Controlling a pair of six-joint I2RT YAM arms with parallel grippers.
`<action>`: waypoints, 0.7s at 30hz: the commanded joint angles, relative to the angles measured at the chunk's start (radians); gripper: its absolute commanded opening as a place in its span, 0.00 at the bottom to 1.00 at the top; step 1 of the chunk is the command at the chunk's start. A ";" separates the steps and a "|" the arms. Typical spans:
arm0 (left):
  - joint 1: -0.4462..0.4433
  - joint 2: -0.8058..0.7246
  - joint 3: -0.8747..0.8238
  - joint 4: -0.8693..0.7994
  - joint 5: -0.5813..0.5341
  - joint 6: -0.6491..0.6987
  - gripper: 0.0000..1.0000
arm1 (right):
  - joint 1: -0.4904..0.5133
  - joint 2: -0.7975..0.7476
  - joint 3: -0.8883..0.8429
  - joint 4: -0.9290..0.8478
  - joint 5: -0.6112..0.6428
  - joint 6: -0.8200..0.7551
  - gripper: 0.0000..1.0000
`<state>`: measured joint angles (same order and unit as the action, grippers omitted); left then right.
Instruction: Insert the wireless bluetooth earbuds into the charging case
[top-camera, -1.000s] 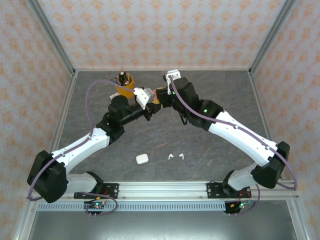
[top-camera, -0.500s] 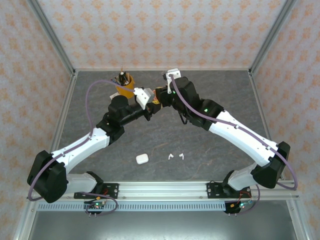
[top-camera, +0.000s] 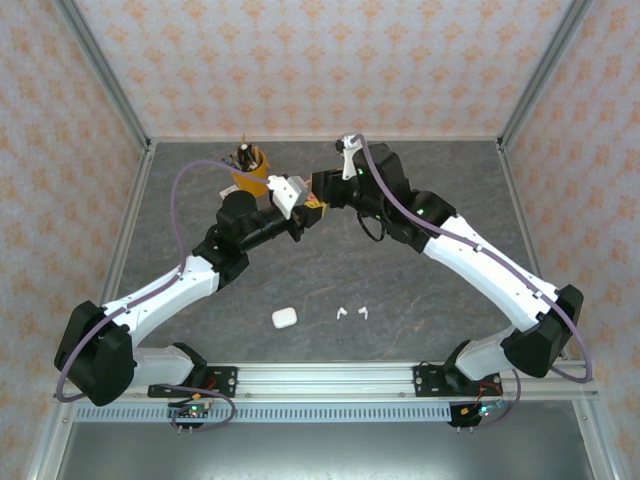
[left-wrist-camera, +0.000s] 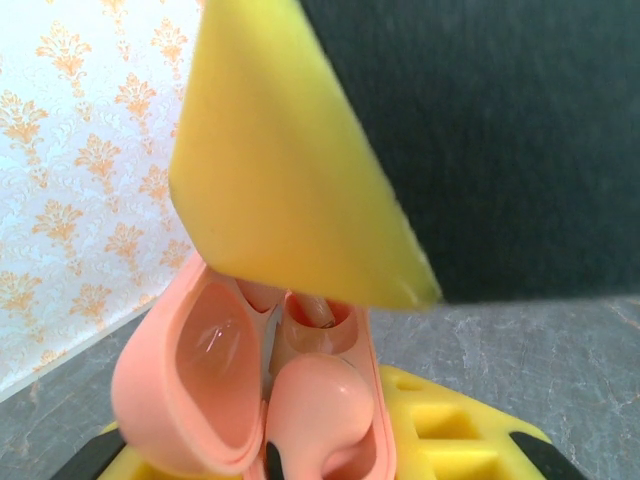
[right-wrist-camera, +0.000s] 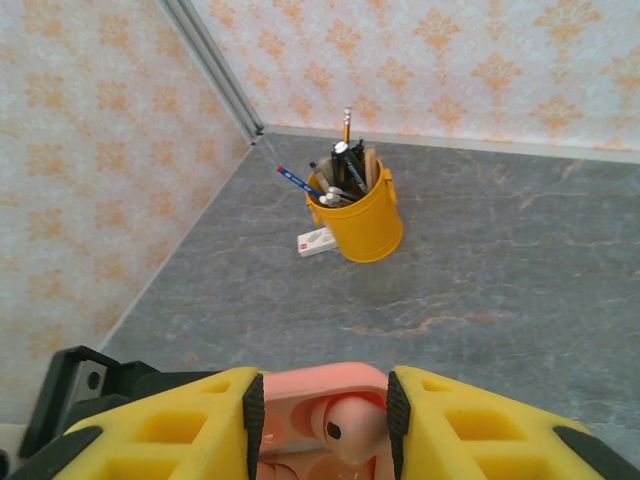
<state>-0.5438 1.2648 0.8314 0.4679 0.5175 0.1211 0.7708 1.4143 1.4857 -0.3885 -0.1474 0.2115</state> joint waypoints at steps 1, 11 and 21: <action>-0.010 -0.024 0.025 0.039 0.012 0.011 0.00 | -0.017 -0.046 -0.002 0.041 -0.101 0.059 0.39; -0.009 -0.024 0.028 0.035 0.009 0.015 0.00 | -0.026 -0.063 -0.021 0.020 -0.122 0.068 0.40; -0.009 -0.028 0.030 0.028 0.013 0.017 0.00 | -0.045 -0.048 0.007 0.008 -0.112 0.054 0.40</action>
<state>-0.5438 1.2648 0.8314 0.4675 0.5175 0.1242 0.7319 1.3731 1.4754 -0.3782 -0.2558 0.2695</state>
